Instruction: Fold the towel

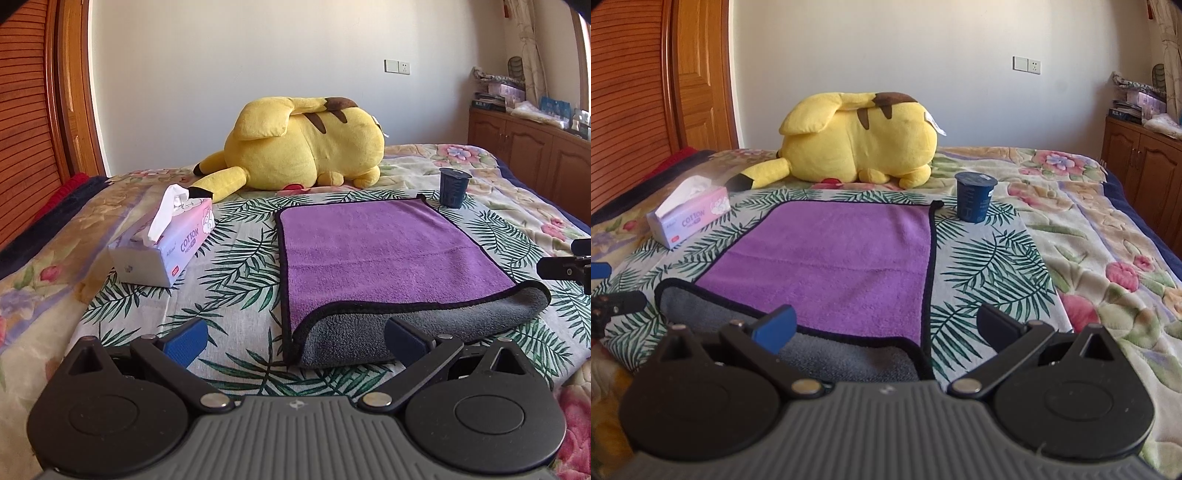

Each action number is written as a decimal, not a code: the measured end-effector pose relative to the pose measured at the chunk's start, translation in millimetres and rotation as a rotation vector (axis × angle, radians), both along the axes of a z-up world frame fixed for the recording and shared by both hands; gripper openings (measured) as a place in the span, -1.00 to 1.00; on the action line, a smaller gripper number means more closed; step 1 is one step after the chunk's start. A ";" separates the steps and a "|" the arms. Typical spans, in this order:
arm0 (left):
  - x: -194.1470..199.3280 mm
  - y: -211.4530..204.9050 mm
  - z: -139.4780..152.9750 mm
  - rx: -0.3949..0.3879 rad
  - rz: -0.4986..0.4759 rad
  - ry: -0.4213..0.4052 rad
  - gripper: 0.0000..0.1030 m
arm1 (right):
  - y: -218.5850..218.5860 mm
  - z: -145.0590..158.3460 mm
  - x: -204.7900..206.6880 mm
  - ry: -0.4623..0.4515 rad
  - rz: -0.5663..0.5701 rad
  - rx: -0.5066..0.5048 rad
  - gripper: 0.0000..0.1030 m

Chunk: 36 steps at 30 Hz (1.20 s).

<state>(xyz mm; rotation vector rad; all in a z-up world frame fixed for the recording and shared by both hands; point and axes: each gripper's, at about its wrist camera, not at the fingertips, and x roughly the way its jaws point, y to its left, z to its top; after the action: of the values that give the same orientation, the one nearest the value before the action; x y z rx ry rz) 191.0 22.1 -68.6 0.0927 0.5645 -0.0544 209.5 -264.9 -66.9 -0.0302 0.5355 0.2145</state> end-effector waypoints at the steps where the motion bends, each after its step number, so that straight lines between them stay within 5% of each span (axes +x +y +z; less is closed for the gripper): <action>1: 2.0 0.4 -1.0 -0.002 -0.001 0.003 0.68 | -0.4 -0.8 1.4 0.006 0.003 0.001 1.00; 20: 32.1 5.7 -18.6 -0.061 -0.050 0.051 0.19 | 1.0 -21.3 30.3 0.106 0.066 -0.016 0.98; 23: 35.5 7.2 -20.0 -0.073 -0.050 0.056 0.06 | 1.1 -24.8 33.8 0.140 0.069 -0.012 0.78; 36: 41.7 10.4 -24.3 -0.106 -0.055 0.084 -0.54 | -5.2 -28.2 40.5 0.239 0.101 0.038 0.59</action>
<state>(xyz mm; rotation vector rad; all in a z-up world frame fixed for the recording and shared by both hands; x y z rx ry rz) 232.6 32.5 -92.9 0.0030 0.6421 -0.1421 250.0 -270.1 -95.1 0.0054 0.7688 0.3297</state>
